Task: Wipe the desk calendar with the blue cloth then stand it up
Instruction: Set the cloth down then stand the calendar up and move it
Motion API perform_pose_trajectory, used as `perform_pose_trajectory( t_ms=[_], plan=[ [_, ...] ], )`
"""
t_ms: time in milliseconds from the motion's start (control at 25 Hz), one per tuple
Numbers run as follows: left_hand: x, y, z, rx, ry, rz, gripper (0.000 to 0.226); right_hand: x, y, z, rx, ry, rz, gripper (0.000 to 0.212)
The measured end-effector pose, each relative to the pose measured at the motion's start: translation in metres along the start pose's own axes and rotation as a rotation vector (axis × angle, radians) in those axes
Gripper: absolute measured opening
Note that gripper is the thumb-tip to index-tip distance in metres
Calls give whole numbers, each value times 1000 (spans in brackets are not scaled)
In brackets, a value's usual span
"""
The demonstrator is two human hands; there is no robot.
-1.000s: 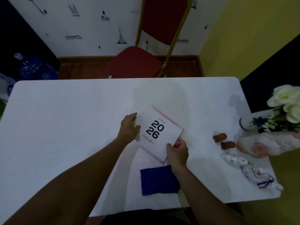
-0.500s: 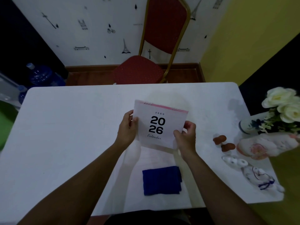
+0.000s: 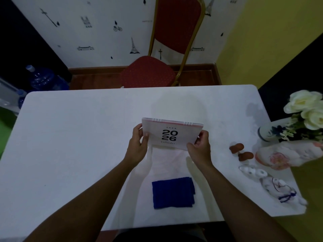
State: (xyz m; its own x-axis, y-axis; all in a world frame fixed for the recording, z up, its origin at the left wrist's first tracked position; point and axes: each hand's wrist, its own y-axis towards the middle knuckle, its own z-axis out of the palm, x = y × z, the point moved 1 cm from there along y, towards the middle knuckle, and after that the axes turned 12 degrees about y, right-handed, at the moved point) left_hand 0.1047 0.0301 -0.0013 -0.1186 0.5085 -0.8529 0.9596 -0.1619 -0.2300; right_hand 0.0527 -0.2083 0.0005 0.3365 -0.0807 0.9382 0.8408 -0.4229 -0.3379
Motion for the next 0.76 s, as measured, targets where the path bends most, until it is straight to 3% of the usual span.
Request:
perform_pose_trajectory(
  t_ms=[200, 440, 560, 760],
  plan=[
    [21, 1, -1, 83, 163, -59, 41, -19, 8, -25, 190, -256, -38, 52],
    [42, 19, -13, 322, 680, 192, 61, -46, 31, -56, 567, -999, -336, 60],
    [51, 24, -16, 363, 897, 270, 58, -53, 34, -61, 575, -1145, -407, 59],
    [57, 26, -18, 359, 1106, 305, 59, -53, 33, -61, 543, -1149, -428, 62]
  ],
)
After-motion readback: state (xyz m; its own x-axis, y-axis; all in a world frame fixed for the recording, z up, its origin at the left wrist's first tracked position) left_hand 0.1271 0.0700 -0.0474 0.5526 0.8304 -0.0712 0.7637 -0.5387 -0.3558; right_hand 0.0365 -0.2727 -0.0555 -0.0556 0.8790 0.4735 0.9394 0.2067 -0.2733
